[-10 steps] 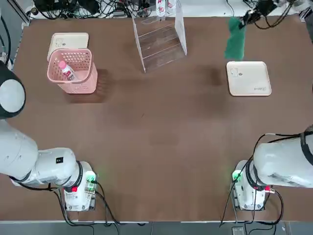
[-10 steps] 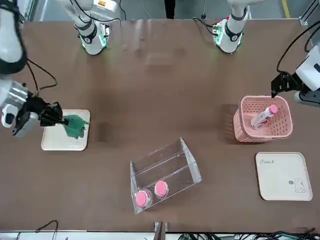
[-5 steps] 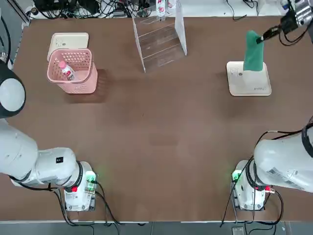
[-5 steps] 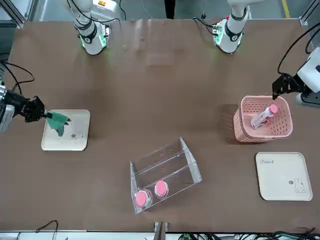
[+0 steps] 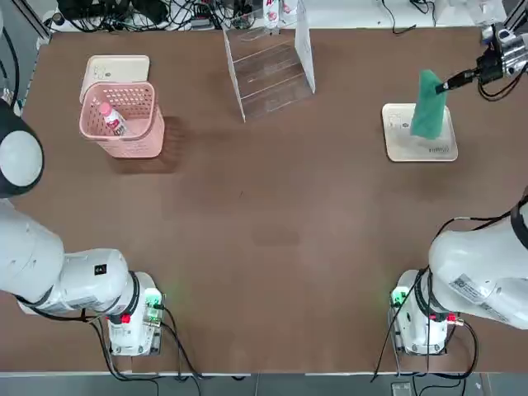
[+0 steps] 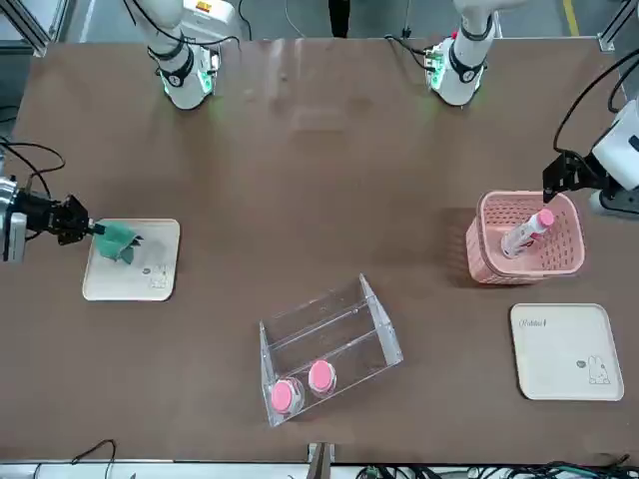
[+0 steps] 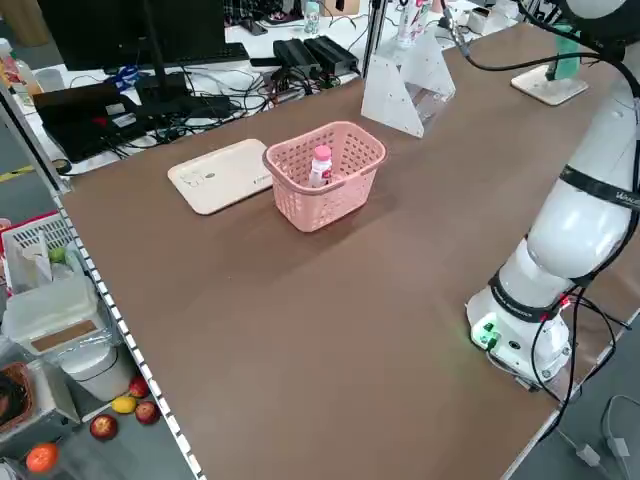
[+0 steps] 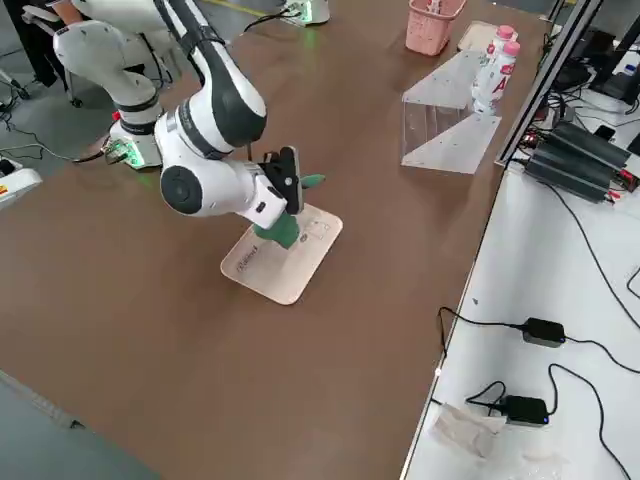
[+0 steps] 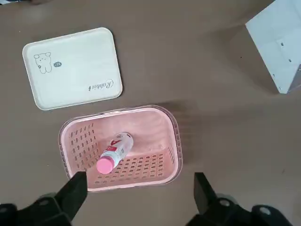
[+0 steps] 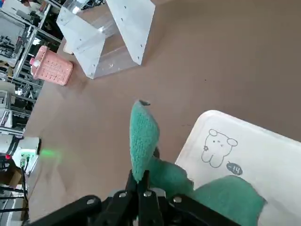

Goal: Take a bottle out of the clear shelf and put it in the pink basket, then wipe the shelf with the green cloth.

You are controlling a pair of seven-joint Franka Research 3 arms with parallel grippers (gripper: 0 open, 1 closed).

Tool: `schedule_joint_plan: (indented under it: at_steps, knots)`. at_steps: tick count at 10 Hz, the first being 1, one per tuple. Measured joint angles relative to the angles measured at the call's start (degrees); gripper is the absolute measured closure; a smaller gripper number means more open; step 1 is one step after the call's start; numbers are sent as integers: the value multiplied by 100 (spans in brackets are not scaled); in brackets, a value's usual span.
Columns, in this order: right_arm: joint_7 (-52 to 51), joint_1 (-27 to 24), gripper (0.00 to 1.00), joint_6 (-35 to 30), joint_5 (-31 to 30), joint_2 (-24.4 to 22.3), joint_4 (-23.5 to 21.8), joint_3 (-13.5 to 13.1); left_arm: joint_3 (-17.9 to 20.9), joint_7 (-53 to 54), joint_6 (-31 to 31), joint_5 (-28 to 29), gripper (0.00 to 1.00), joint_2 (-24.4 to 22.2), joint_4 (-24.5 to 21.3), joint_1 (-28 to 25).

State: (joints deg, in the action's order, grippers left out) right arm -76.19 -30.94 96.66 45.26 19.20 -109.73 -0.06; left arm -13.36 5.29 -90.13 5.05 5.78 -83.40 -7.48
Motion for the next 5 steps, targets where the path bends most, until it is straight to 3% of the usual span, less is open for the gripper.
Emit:
schedule_joint_plan:
  at_steps: [5]
  knots:
    - [-1249, -413, 97, 103, -220, 430, 149, -54, 0, 0, -1, 0, 0, 27, -1, 0]
